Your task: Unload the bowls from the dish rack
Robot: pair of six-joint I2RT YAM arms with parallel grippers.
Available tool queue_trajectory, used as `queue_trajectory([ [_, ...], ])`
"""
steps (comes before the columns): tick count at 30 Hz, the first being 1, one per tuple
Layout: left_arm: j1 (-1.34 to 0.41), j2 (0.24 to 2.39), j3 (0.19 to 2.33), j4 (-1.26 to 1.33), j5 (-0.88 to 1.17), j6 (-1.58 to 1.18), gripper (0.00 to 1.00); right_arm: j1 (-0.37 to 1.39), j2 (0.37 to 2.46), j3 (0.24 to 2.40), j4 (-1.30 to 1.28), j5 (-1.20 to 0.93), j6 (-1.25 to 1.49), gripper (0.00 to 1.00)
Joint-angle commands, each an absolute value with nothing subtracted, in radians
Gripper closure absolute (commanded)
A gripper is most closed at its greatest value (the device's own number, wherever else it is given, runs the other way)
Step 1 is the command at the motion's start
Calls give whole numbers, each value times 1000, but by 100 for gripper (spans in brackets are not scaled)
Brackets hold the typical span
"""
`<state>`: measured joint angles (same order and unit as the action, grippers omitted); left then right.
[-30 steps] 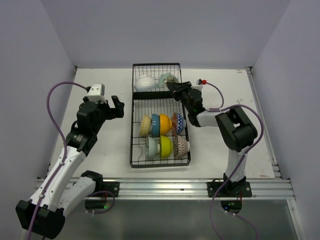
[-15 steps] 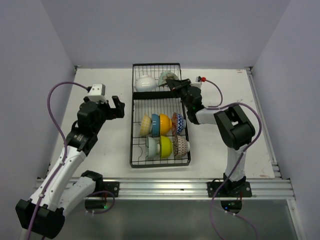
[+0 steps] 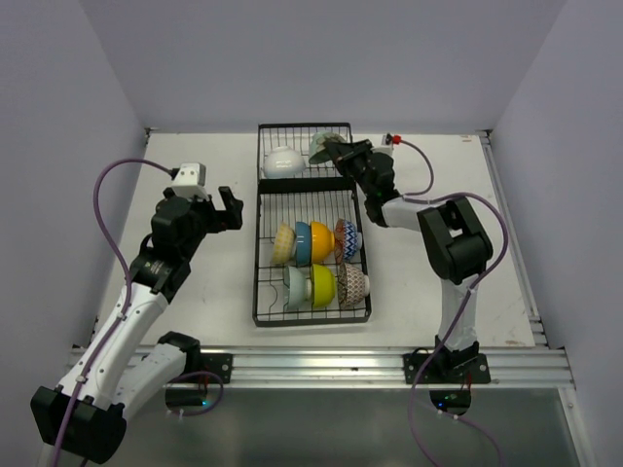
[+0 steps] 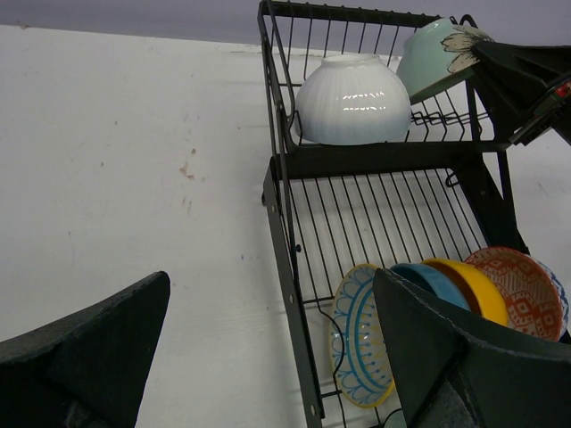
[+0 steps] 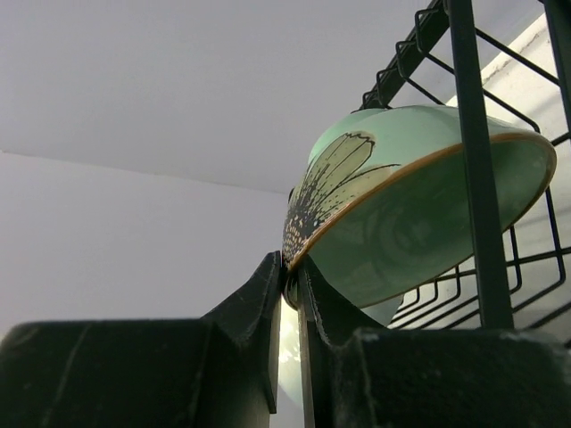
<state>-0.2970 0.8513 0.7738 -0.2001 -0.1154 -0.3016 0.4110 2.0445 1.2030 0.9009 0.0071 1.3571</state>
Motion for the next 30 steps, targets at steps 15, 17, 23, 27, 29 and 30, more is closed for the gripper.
queue_trajectory([
  [15, -301, 836, 781, -175, -114, -265, 0, 397, 2025, 1439, 819, -110, 1229, 100],
  [17, -301, 838, 782, -172, -112, -264, 0, 397, 2017, 1462, 792, -115, 1197, 100],
  [23, -301, 836, 779, -167, -106, -256, 0, 382, 1987, 1505, 740, -138, 1149, 100],
  [27, -301, 833, 787, -176, -129, -250, 0, 382, 1938, 1516, 678, -161, 1121, 100],
  [29, -305, 825, 788, -179, -153, -241, 0, 382, 1905, 1481, 670, -172, 1124, 100],
  [30, -308, 821, 785, -176, -163, -239, 0, 382, 1866, 1464, 672, -173, 1129, 100],
])
